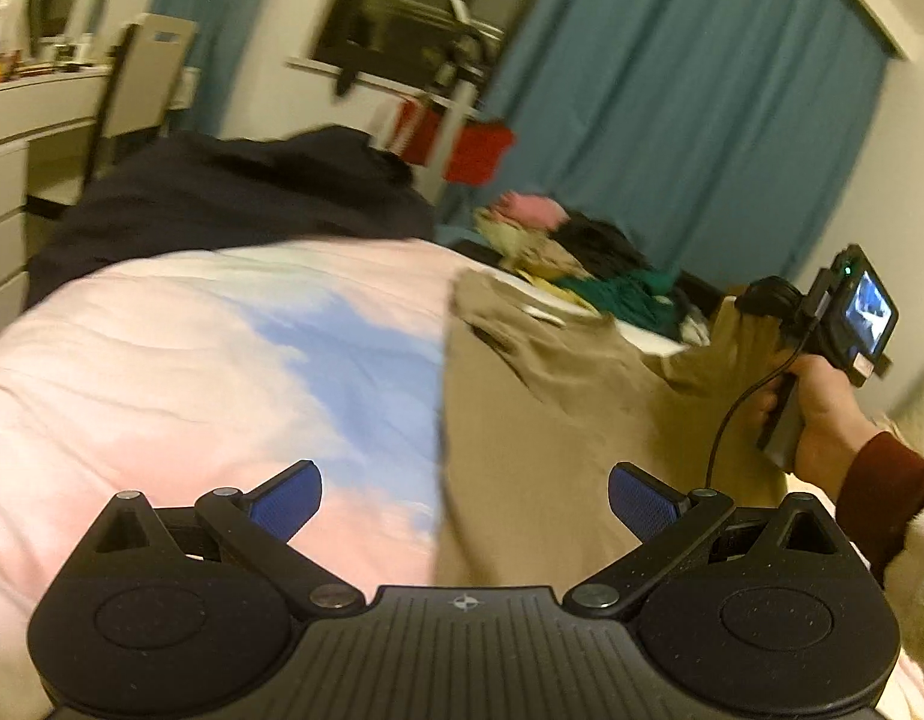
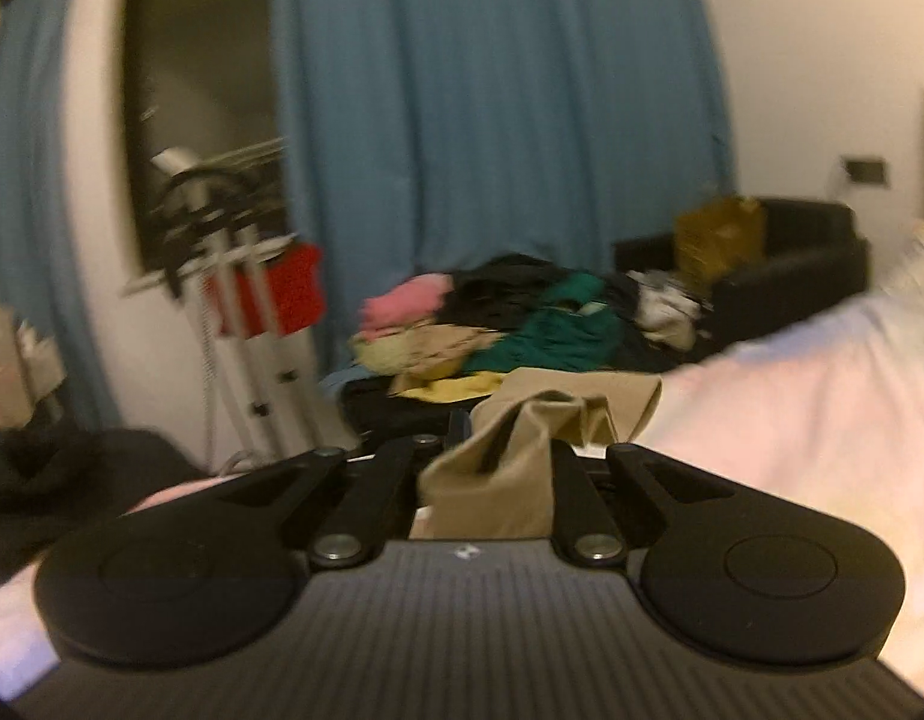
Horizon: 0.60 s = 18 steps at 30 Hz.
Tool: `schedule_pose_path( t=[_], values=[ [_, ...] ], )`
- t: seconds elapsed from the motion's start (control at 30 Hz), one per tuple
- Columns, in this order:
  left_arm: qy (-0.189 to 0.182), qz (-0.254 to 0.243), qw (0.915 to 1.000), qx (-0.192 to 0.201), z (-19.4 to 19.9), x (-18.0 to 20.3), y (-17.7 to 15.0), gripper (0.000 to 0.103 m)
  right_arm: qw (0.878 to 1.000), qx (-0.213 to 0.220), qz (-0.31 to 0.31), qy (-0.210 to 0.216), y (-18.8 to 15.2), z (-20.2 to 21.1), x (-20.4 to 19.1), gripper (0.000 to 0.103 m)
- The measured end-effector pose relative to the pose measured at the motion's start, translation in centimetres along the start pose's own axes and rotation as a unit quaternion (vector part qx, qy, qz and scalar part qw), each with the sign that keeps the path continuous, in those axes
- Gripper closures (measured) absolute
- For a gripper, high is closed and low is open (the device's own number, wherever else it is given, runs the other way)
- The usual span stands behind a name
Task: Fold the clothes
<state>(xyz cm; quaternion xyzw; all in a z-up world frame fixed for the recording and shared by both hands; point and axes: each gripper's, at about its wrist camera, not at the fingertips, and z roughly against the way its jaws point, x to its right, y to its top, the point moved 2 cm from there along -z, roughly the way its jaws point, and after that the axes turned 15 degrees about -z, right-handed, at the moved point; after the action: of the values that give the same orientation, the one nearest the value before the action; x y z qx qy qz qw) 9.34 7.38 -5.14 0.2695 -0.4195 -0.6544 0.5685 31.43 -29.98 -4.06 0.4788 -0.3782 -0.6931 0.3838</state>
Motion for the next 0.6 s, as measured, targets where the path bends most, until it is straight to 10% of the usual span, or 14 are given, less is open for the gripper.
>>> schedule_pose_path(
  t=[0.43,0.47,0.53,0.6],
  values=[
    [0.061,0.026,0.9977,-0.012,-1.4,-4.4,-1.1,0.0,0.98,-0.123,0.143,0.057,-11.8,-2.9,-13.5,0.09],
    [0.06,0.031,0.9976,-0.016,-1.6,-4.6,-1.1,0.0,0.98,-0.127,0.136,0.067,-11.3,-2.7,-13.6,0.081],
    [0.058,0.032,0.9976,-0.021,-1.9,-4.8,-1.1,0.0,0.98,-0.134,0.122,0.085,-10.5,-2.2,-13.7,0.005],
    [0.057,0.024,0.9978,-0.024,-2.0,-4.6,-1.0,0.0,0.981,-0.127,0.105,0.103,-9.3,-0.4,-13.6,0.0]
  ],
)
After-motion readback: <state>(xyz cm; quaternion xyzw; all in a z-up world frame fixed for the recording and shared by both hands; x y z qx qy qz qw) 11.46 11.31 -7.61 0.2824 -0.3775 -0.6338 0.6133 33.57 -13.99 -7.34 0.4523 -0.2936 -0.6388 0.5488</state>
